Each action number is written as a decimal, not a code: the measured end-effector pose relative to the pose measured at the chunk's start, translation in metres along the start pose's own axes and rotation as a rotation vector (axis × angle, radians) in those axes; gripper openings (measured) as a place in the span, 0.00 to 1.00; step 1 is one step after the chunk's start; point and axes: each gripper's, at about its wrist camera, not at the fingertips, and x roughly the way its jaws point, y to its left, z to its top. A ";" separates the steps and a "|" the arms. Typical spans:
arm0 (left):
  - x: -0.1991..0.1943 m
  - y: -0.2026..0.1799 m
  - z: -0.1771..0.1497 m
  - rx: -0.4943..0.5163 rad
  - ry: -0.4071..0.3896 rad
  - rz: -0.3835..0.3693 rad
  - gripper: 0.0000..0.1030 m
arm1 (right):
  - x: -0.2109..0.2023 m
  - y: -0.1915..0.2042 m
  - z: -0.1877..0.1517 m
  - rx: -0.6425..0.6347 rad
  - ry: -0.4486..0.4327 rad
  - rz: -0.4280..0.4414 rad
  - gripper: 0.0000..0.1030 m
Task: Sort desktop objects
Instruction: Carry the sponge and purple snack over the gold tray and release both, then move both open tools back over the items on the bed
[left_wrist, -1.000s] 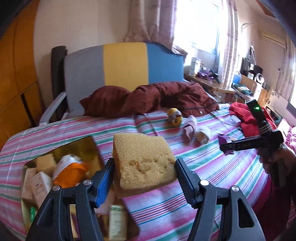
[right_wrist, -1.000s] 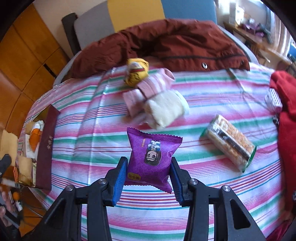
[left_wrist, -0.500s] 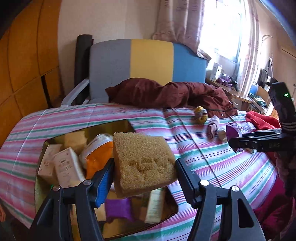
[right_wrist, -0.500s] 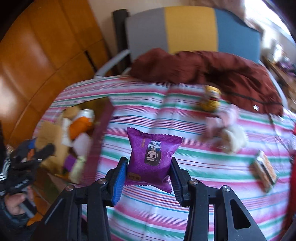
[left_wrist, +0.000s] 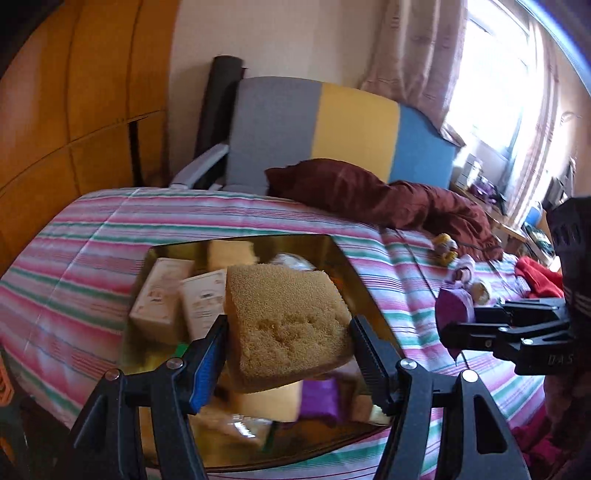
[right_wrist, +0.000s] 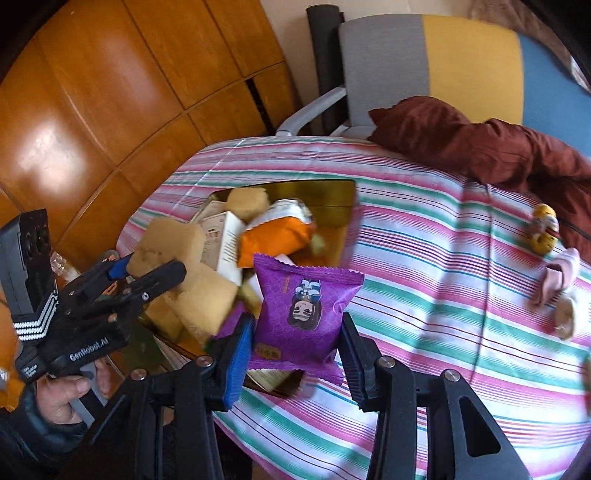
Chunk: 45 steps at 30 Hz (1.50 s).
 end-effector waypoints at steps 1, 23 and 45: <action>-0.001 0.004 0.000 -0.007 -0.002 0.007 0.64 | 0.003 0.003 0.002 -0.003 -0.001 0.001 0.44; 0.026 0.026 0.000 -0.110 0.061 0.017 0.74 | 0.052 0.018 0.027 -0.007 0.026 0.026 0.57; -0.008 0.025 0.021 -0.107 -0.077 -0.055 1.00 | 0.018 -0.026 -0.004 0.058 0.054 -0.024 0.63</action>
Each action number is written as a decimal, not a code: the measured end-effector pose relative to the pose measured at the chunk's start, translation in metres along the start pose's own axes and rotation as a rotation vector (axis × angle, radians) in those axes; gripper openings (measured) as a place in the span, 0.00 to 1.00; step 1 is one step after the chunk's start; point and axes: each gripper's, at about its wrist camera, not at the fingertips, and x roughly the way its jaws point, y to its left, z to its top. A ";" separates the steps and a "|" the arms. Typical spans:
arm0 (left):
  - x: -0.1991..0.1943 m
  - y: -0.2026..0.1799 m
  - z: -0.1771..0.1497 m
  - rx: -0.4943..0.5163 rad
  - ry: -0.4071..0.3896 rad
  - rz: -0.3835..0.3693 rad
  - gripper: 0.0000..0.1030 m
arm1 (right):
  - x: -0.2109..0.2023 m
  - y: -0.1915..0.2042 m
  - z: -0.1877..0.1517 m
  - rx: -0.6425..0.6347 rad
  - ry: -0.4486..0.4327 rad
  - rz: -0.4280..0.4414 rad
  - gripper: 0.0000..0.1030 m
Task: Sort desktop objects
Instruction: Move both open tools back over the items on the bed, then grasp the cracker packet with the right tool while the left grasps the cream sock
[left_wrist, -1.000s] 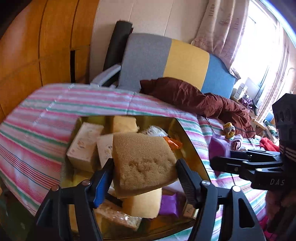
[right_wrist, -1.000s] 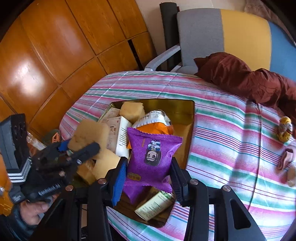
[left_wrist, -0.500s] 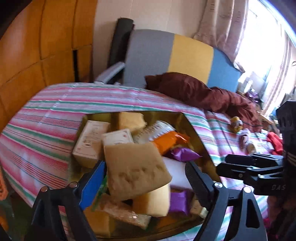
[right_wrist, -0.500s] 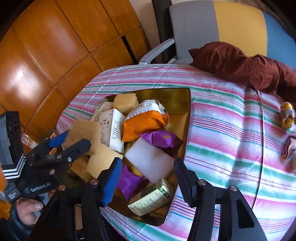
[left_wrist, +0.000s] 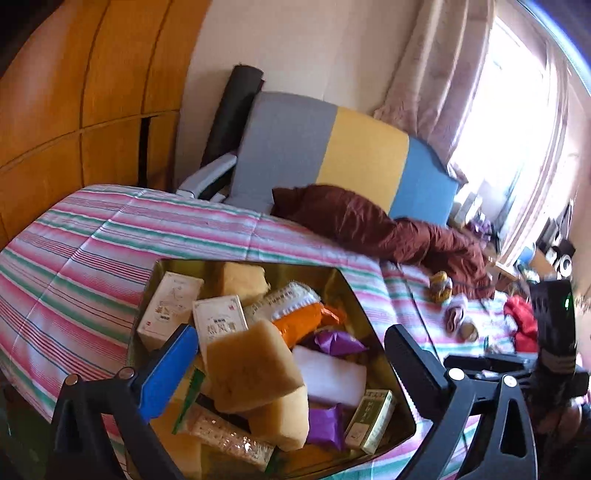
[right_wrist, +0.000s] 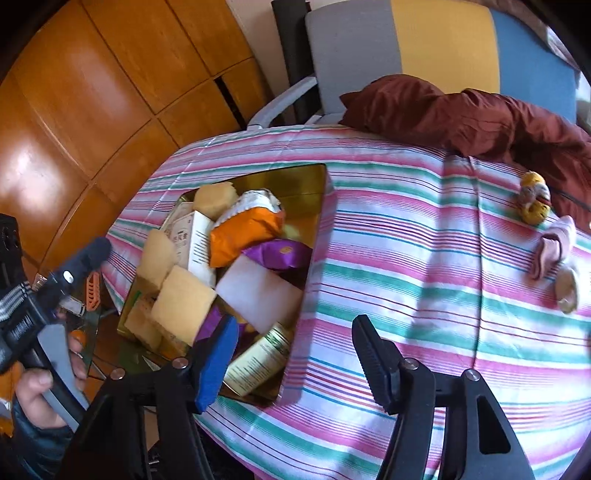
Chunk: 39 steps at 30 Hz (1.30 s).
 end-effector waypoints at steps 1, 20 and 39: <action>-0.002 0.001 0.001 -0.005 -0.008 0.004 1.00 | -0.002 -0.002 -0.001 -0.001 0.000 -0.006 0.64; 0.018 -0.087 -0.011 0.170 0.113 -0.197 0.92 | -0.071 -0.095 -0.017 -0.001 0.050 -0.158 0.71; 0.087 -0.190 -0.027 0.299 0.310 -0.323 0.75 | -0.112 -0.315 -0.023 0.190 0.188 -0.416 0.73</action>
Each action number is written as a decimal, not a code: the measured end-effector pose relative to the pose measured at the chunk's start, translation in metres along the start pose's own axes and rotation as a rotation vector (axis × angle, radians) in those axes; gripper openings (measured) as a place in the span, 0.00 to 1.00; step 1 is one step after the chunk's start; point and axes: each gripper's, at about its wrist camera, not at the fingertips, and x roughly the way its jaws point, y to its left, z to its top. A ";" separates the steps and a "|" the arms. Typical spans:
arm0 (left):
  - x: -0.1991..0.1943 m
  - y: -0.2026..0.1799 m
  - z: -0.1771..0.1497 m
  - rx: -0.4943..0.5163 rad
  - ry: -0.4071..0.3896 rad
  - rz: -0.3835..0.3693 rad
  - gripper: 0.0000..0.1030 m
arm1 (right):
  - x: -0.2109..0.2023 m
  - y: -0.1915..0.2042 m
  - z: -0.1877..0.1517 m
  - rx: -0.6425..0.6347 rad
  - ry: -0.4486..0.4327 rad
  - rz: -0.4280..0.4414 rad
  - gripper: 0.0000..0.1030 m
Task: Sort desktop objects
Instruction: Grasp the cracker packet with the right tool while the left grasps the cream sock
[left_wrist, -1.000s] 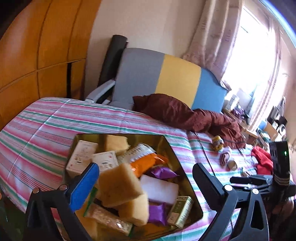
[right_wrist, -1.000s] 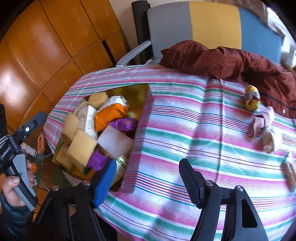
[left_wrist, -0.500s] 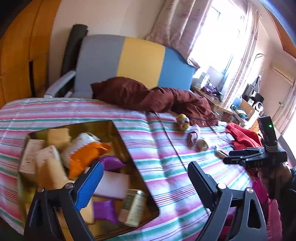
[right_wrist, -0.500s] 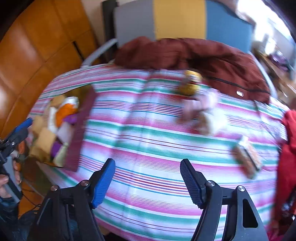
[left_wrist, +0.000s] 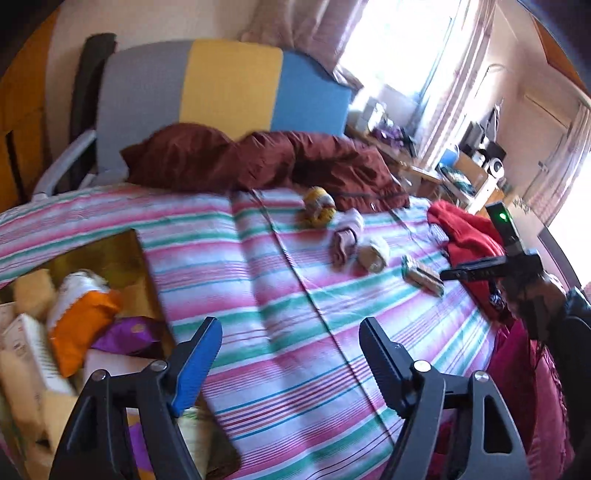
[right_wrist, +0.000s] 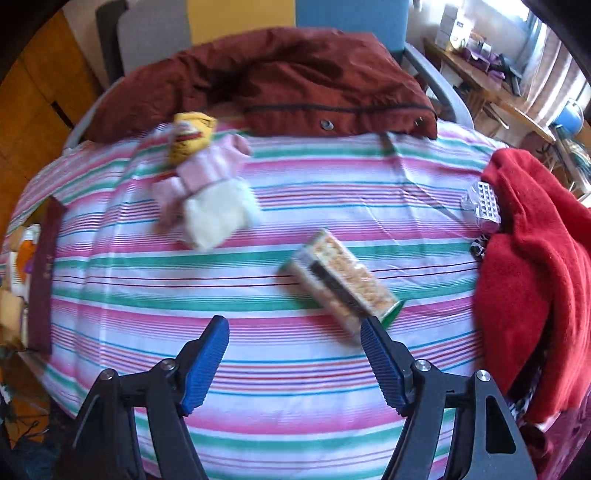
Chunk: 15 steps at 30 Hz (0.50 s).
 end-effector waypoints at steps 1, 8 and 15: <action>0.005 -0.004 0.002 0.006 0.009 -0.008 0.75 | 0.006 -0.005 0.003 -0.004 0.012 -0.004 0.73; 0.052 -0.044 0.016 0.097 0.093 -0.059 0.75 | 0.047 -0.016 0.020 -0.135 0.092 0.002 0.79; 0.101 -0.078 0.033 0.156 0.157 -0.136 0.72 | 0.072 -0.024 0.034 -0.190 0.122 -0.009 0.81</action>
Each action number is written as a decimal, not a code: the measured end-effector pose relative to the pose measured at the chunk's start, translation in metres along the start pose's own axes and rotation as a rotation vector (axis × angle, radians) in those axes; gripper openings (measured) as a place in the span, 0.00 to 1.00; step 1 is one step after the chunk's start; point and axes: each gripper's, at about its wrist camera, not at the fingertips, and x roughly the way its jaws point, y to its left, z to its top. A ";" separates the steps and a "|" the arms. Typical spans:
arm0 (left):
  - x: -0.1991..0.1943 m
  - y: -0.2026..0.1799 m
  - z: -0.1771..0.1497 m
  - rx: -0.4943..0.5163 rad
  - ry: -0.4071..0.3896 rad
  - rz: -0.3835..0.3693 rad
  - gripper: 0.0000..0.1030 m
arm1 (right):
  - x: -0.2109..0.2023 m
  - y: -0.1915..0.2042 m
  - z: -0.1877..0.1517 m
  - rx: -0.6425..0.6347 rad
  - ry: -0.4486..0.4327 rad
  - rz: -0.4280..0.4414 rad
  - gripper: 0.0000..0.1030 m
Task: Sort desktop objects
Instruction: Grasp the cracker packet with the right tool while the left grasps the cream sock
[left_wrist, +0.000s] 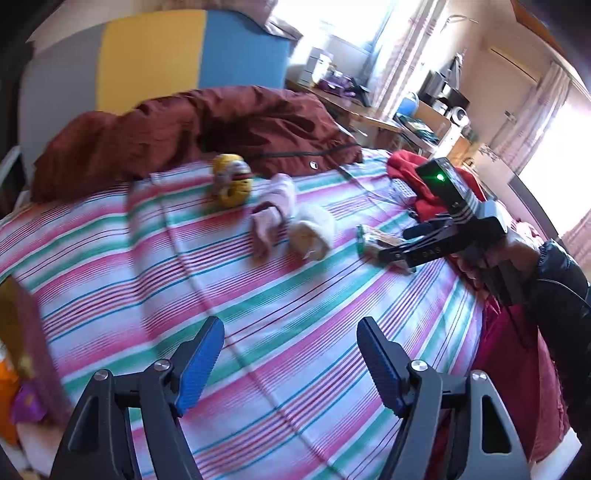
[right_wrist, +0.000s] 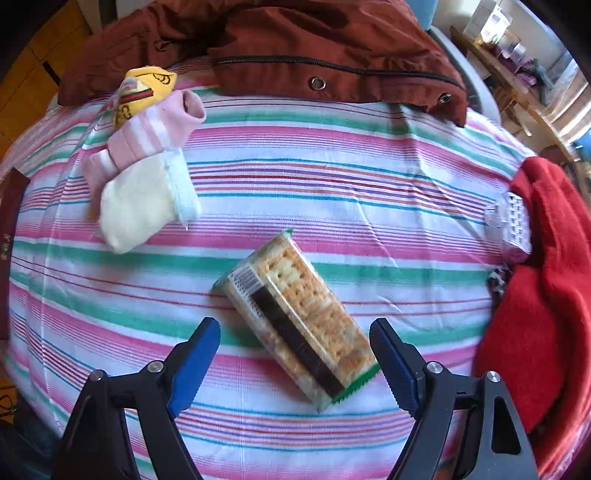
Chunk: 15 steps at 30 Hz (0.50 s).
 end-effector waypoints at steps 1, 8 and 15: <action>0.006 -0.003 0.003 0.007 0.006 -0.005 0.72 | 0.003 -0.002 0.001 -0.002 0.002 0.007 0.81; 0.059 -0.026 0.032 0.085 0.062 -0.064 0.71 | 0.013 0.003 -0.005 -0.072 0.023 0.009 0.52; 0.107 -0.034 0.058 0.123 0.094 -0.062 0.70 | 0.014 0.007 -0.006 -0.097 0.005 0.000 0.52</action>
